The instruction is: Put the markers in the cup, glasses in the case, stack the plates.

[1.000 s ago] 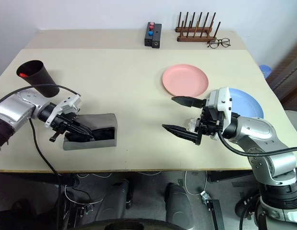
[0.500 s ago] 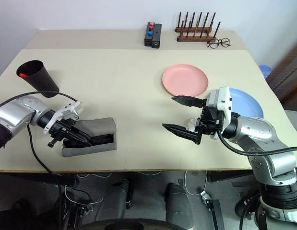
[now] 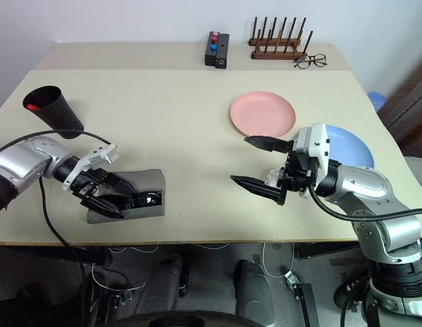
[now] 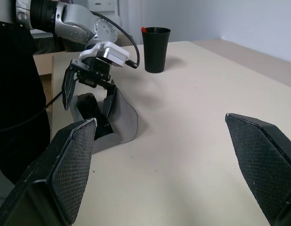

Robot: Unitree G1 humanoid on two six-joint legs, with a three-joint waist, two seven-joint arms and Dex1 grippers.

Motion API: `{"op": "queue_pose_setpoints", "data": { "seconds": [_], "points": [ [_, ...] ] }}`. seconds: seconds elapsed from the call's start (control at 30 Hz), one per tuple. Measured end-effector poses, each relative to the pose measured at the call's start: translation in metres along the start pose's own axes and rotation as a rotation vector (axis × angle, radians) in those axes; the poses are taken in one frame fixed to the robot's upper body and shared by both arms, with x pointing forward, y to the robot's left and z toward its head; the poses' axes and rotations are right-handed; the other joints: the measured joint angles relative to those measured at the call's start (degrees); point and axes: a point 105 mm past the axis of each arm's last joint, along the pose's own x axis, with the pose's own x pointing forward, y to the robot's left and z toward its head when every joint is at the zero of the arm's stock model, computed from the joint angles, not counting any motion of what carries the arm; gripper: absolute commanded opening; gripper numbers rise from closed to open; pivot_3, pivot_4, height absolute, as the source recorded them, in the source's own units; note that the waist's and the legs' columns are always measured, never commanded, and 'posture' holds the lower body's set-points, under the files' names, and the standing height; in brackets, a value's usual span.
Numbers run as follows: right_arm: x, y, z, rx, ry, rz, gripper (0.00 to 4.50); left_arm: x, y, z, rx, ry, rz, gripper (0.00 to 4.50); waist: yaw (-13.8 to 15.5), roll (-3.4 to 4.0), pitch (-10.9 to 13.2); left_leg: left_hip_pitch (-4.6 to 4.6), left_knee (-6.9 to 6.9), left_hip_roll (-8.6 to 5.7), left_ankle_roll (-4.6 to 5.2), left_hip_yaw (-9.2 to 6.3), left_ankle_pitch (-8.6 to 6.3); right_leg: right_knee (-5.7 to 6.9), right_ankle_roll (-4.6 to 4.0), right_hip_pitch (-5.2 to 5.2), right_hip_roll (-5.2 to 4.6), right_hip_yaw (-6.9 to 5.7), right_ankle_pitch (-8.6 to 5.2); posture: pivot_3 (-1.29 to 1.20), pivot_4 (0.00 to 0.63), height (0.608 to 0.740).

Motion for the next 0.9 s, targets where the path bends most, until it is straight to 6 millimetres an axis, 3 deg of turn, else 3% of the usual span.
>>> {"op": "queue_pose_setpoints", "data": {
  "seconds": [0.33,0.6,0.77,0.9],
  "points": [
    [0.0,0.0,0.0,0.0,0.0,0.001,4.5,-0.005,-0.009,0.01,0.047,0.026,-0.004,4.43,0.0,-0.01,0.0,-0.02,0.0,0.0,0.0,0.0,0.0,0.0,0.04,0.0,0.0,-0.01,-0.03,0.0,0.15,0.74],
    [0.0,0.0,-0.001,0.001,0.001,0.001,4.5,-0.052,-0.006,0.055,0.152,0.002,0.174,4.43,0.1,-0.02,0.0,-0.02,0.0,-0.01,0.0,0.0,0.0,-0.02,0.09,0.0,0.0,0.0,-0.06,0.0,0.15,0.74],
    [0.0,-0.001,-0.001,-0.005,0.003,-0.001,4.5,-0.067,0.016,0.083,0.164,-0.117,0.279,2.19,0.0,-0.03,0.0,-0.05,0.02,-0.02,0.0,0.0,0.0,-0.01,0.09,-0.02,0.0,-0.02,-0.05,0.0,0.15,0.74],
    [0.0,-0.002,-0.002,-0.011,0.006,-0.004,4.5,-0.073,0.038,0.076,0.162,-0.098,0.39,0.17,-0.2,-0.05,0.0,-0.09,-0.02,0.0,0.01,0.0,0.0,0.04,0.0,-0.11,0.02,-0.02,0.01,0.0,0.15,0.74]
  ]
}}
